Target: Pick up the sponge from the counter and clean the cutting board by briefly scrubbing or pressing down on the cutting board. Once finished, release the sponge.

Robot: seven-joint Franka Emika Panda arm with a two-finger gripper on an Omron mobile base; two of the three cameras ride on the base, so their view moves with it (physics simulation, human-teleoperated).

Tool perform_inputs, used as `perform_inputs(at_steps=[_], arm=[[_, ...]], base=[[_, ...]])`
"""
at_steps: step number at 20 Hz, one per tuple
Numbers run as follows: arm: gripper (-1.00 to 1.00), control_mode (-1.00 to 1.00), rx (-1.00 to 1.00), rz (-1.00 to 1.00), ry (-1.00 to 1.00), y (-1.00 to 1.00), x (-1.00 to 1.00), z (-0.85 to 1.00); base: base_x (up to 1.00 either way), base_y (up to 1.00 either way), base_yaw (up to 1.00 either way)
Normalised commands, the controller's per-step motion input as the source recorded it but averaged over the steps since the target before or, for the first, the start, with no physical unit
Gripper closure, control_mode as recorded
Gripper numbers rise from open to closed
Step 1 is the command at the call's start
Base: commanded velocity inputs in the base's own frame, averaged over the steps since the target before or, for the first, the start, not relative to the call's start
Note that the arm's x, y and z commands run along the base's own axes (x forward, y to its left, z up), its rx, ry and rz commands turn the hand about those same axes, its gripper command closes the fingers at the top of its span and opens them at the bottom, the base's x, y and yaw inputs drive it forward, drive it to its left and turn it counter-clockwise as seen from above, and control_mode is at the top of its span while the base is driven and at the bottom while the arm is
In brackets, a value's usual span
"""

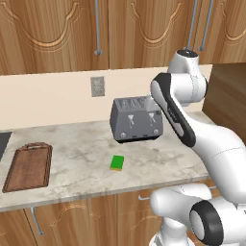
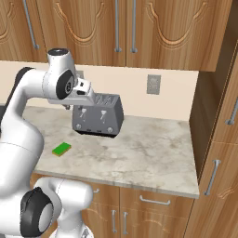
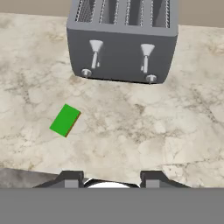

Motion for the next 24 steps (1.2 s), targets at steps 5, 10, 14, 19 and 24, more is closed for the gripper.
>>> perform_inputs(at_steps=[5,10,14,19,24], arm=[[-1.00,-1.00,0.00,0.00,0.00,0.17,0.00,-0.13],[-1.00,-1.00,0.00,-0.01,0.00,0.56,0.00,-0.33],[-1.00,-1.00,0.00,0.00,0.02,0.57,0.01,-0.43],[-1.00,-1.00,0.00,0.00,0.05,0.44,0.08,-0.39],[-1.00,-1.00,0.00,-0.02,0.07,0.30,0.16,-0.28]], base=[[0.00,0.00,0.00],[0.00,0.00,0.00],[0.00,0.00,0.00],[0.00,0.00,0.00],[0.00,0.00,0.00]])
